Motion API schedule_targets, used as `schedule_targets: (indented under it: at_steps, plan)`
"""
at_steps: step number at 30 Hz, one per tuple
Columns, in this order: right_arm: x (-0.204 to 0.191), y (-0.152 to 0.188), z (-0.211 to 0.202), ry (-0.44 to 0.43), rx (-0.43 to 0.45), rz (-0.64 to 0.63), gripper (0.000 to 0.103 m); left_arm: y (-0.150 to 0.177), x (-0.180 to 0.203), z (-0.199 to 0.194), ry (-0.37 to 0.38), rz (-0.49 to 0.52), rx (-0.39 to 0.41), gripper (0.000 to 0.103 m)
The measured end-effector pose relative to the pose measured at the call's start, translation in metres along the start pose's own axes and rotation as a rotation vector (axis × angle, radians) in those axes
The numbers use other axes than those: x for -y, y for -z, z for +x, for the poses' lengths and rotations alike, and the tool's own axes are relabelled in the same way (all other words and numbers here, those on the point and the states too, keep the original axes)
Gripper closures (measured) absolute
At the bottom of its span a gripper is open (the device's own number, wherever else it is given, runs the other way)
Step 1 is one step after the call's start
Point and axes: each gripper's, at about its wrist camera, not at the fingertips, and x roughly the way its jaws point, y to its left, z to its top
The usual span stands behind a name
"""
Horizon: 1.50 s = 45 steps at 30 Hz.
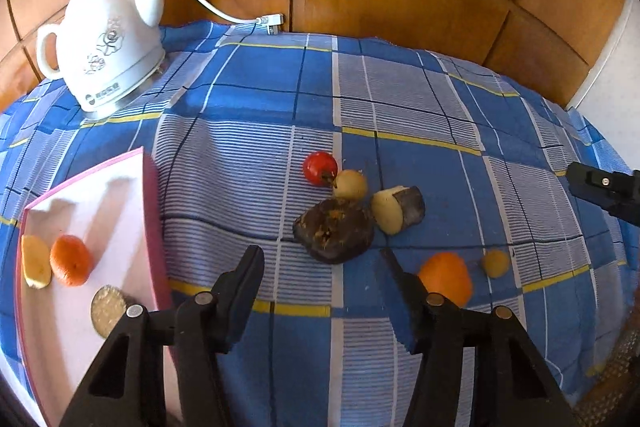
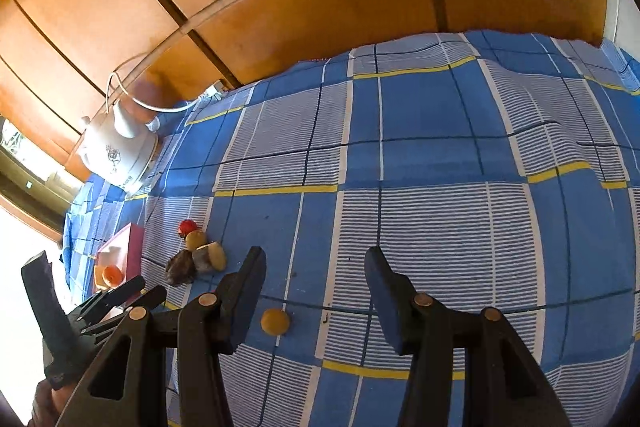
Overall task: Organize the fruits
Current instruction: 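Move both tools toward the remaining orange and small yellow fruit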
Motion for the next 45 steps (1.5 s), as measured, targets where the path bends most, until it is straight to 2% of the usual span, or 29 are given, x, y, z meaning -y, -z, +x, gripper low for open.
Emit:
schedule_targets:
  at_steps: [5, 8, 13, 15, 18, 20, 27, 32, 33, 35, 38, 42, 45]
  plan:
    - [0.008, -0.002, 0.000, -0.018, -0.006, 0.046, 0.051, -0.007, -0.002, 0.015, -0.006, -0.009, -0.011, 0.038]
    - [0.008, -0.002, 0.003, -0.034, -0.026, 0.049, 0.051, -0.011, -0.001, 0.022, 0.016, -0.015, -0.015, 0.036]
    - [-0.014, 0.005, 0.022, -0.109, -0.136, -0.044, 0.056, -0.016, 0.005, 0.034, 0.043, 0.000, -0.016, 0.034]
    - [-0.026, 0.010, 0.032, -0.117, -0.184, -0.099, 0.059, -0.016, 0.005, 0.038, 0.048, 0.002, -0.022, 0.038]
    - [-0.039, 0.020, 0.045, -0.092, -0.229, -0.170, 0.062, -0.012, 0.004, 0.046, 0.060, -0.001, -0.042, 0.047]
    - [-0.043, 0.026, 0.052, -0.075, -0.251, -0.200, 0.065, -0.010, 0.003, 0.045, 0.051, 0.012, -0.024, 0.050]
    - [-0.042, 0.032, 0.060, -0.051, -0.267, -0.212, 0.067, -0.004, -0.002, 0.039, 0.081, -0.013, -0.019, 0.050]
    - [-0.033, 0.032, 0.066, -0.066, -0.296, -0.170, 0.067, 0.005, -0.001, 0.034, 0.056, -0.019, -0.021, 0.050]
    - [-0.033, 0.033, 0.067, -0.060, -0.299, -0.168, 0.067, 0.007, -0.001, 0.032, 0.039, -0.021, -0.020, 0.044]
    - [-0.033, 0.035, 0.069, -0.036, -0.295, -0.188, 0.067, 0.011, -0.004, 0.025, -0.016, -0.047, -0.001, 0.030]
    - [-0.038, 0.039, 0.070, -0.024, -0.286, -0.227, 0.068, 0.018, -0.003, 0.005, -0.070, -0.055, 0.062, 0.028]
    - [-0.047, 0.045, 0.070, -0.020, -0.278, -0.292, 0.080, 0.031, 0.020, -0.026, -0.003, 0.036, 0.151, 0.030]
    - [-0.056, 0.051, 0.069, 0.010, -0.272, -0.355, 0.080, 0.037, 0.038, -0.032, 0.056, 0.088, 0.158, 0.030]
